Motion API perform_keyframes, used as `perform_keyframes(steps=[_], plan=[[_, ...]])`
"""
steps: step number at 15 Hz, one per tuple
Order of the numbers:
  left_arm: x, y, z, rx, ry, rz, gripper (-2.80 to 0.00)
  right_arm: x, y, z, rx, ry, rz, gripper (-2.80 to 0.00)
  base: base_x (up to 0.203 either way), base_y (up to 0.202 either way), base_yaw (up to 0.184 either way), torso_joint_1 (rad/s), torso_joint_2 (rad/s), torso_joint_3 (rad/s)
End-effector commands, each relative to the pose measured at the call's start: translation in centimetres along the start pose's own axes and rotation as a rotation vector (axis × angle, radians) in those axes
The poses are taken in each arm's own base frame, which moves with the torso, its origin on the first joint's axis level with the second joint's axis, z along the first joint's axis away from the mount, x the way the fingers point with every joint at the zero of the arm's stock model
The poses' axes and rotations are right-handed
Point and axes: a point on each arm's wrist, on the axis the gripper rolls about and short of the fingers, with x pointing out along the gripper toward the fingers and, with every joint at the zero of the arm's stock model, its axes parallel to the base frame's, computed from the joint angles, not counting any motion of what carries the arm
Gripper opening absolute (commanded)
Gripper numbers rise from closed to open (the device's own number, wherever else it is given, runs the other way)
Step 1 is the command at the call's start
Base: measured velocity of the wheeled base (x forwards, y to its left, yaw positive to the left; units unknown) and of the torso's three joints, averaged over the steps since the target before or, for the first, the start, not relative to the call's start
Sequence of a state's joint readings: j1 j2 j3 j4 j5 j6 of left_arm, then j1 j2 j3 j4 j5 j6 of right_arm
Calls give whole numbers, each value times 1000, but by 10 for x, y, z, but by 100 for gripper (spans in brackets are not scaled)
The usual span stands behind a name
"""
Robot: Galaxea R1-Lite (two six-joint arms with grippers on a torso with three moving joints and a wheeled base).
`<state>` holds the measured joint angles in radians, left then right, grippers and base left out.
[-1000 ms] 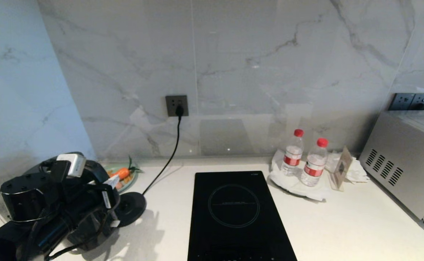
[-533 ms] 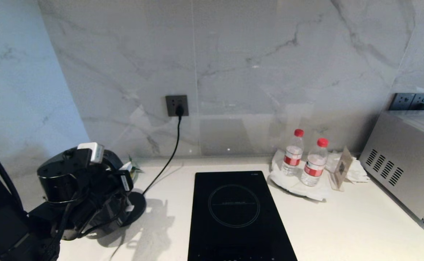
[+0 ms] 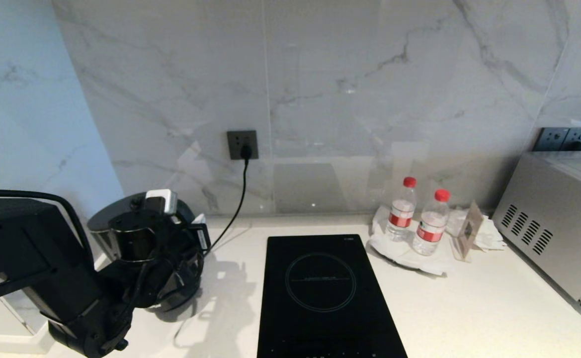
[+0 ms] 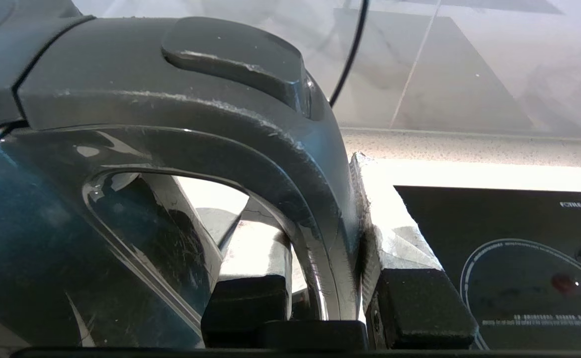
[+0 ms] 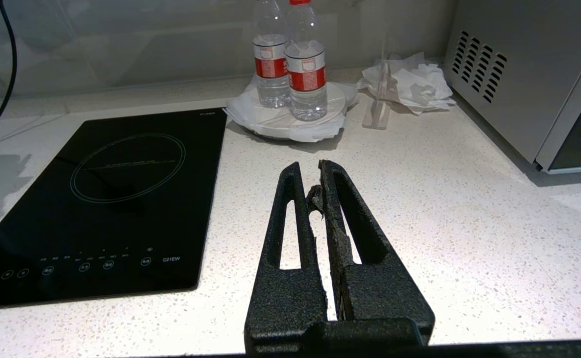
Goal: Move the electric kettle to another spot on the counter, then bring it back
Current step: Place it on the power base
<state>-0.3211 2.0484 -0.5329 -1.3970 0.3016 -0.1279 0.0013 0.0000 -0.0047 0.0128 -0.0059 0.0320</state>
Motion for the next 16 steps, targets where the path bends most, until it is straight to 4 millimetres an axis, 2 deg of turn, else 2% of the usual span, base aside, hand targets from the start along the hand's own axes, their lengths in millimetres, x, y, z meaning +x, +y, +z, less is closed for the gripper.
perform_keyframes(steps=[1,7,12,16], plan=[[15,-5,-12,6,9,20,-280,0,0,0,0,0,0,-280,0,0,0,0,0,0],[46,-9,-29,11,2,71,-280,0,0,0,0,3,0,-280,0,0,0,0,0,0],[59,-3,-41,38,12,96,-280,0,0,0,0,1,0,-280,0,0,0,0,0,0],[61,0,-45,53,22,105,-280,0,0,0,0,2,0,-280,0,0,0,0,0,0]])
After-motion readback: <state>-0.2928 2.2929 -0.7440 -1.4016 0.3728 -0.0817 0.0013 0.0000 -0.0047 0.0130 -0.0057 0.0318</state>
